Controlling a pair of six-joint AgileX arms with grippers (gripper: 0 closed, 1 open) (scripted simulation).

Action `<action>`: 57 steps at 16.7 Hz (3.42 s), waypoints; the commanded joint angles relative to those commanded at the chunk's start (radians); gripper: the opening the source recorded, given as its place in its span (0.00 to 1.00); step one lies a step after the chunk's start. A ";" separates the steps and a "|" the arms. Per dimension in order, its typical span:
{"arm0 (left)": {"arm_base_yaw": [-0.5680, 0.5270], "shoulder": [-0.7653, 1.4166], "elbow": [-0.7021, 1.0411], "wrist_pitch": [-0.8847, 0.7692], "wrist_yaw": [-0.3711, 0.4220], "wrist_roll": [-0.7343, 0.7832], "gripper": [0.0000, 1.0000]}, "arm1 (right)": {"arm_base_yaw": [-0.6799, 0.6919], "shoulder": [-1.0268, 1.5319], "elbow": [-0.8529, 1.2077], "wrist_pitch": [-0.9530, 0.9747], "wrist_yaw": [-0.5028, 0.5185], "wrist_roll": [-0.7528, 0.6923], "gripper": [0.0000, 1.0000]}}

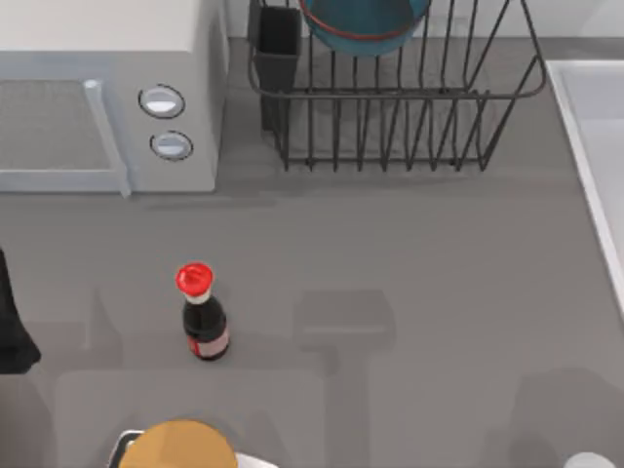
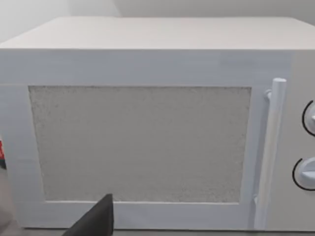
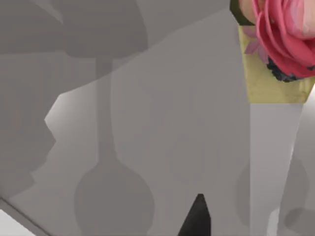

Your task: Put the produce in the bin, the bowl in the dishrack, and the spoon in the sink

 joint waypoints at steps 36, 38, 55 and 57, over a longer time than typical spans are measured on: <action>0.000 0.000 0.000 0.000 0.000 0.000 1.00 | 0.258 1.317 1.854 -0.510 0.020 0.278 0.00; 0.000 0.000 0.000 0.000 0.000 0.000 1.00 | 0.260 1.288 1.754 -0.447 0.018 0.277 0.00; 0.000 0.000 0.000 0.000 0.000 0.000 1.00 | 0.260 1.201 1.463 -0.251 0.018 0.277 0.45; 0.000 0.000 0.000 0.000 0.000 0.000 1.00 | 0.260 1.201 1.463 -0.251 0.018 0.277 0.60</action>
